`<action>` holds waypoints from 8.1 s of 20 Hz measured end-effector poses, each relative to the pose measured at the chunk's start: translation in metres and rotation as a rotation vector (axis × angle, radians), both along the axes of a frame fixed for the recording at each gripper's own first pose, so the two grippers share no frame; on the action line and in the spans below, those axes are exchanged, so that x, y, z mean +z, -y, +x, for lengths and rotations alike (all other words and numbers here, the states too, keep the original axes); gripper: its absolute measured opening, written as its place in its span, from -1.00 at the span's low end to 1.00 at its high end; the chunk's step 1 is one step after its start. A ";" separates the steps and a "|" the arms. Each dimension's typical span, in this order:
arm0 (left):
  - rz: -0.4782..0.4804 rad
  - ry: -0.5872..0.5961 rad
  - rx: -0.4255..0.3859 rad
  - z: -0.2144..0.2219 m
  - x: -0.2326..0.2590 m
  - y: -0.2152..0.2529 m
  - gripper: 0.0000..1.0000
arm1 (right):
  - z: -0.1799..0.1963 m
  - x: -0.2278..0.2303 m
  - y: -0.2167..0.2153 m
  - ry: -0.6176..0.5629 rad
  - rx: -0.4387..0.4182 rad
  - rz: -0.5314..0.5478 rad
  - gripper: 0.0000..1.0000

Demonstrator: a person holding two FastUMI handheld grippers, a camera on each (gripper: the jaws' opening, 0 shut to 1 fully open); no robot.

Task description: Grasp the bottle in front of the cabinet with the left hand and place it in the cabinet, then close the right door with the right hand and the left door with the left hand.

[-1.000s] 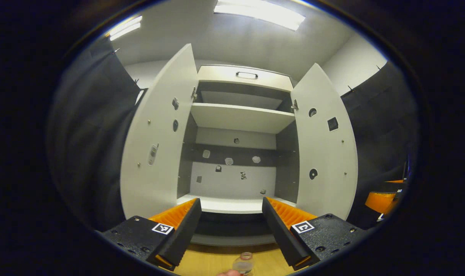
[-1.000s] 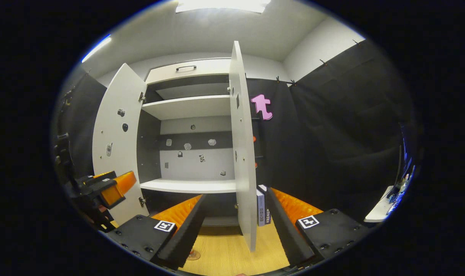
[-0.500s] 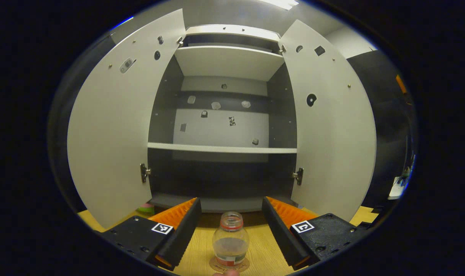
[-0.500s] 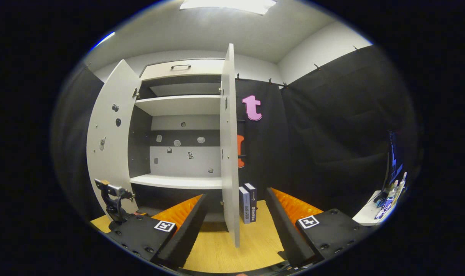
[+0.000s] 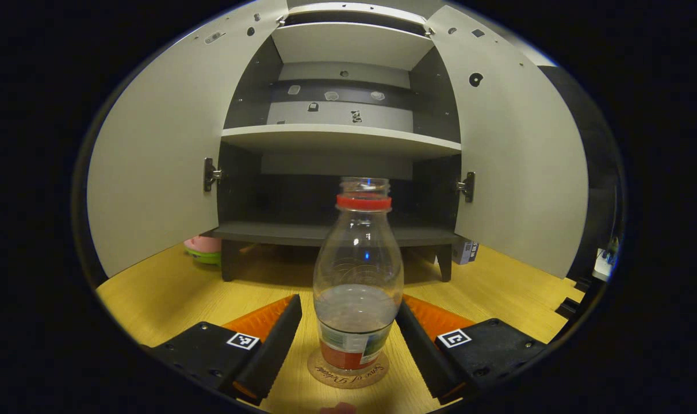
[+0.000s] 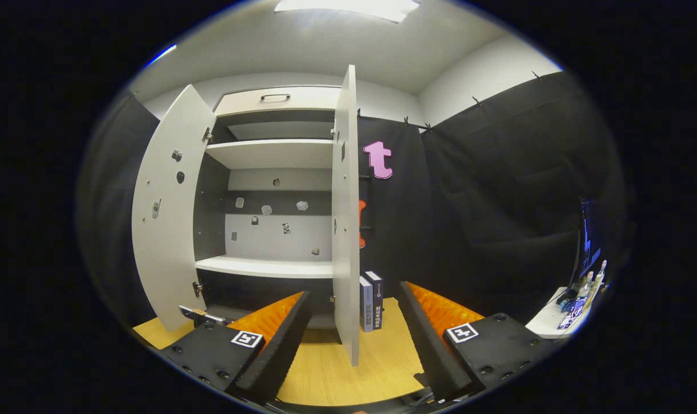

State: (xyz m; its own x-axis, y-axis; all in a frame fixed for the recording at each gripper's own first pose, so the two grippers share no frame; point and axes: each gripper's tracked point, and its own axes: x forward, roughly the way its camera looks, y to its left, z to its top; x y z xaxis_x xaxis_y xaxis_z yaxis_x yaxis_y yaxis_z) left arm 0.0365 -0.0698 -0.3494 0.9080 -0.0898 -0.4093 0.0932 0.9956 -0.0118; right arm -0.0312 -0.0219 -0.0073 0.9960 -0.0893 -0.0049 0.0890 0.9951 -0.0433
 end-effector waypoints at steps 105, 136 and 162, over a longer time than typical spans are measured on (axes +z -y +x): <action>-0.018 0.320 0.096 -0.012 0.278 -0.058 0.89 | 0.130 0.045 0.116 -0.045 0.021 0.111 0.99; -0.090 0.269 0.142 -0.004 0.265 -0.101 0.89 | 0.181 0.077 0.027 0.040 0.152 0.037 0.91; 0.012 0.415 0.408 -0.035 0.336 -0.211 0.89 | 0.239 0.037 -0.118 -0.081 0.412 0.067 0.95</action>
State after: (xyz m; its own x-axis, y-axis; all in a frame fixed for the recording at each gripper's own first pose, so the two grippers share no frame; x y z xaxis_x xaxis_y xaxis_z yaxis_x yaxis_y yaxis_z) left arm 0.0018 0.1414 -0.0131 0.9527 0.3038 -0.0109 -0.3040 0.9516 -0.0445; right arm 0.2082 0.0960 0.0297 0.9445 0.3194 -0.0767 -0.3178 0.9476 0.0324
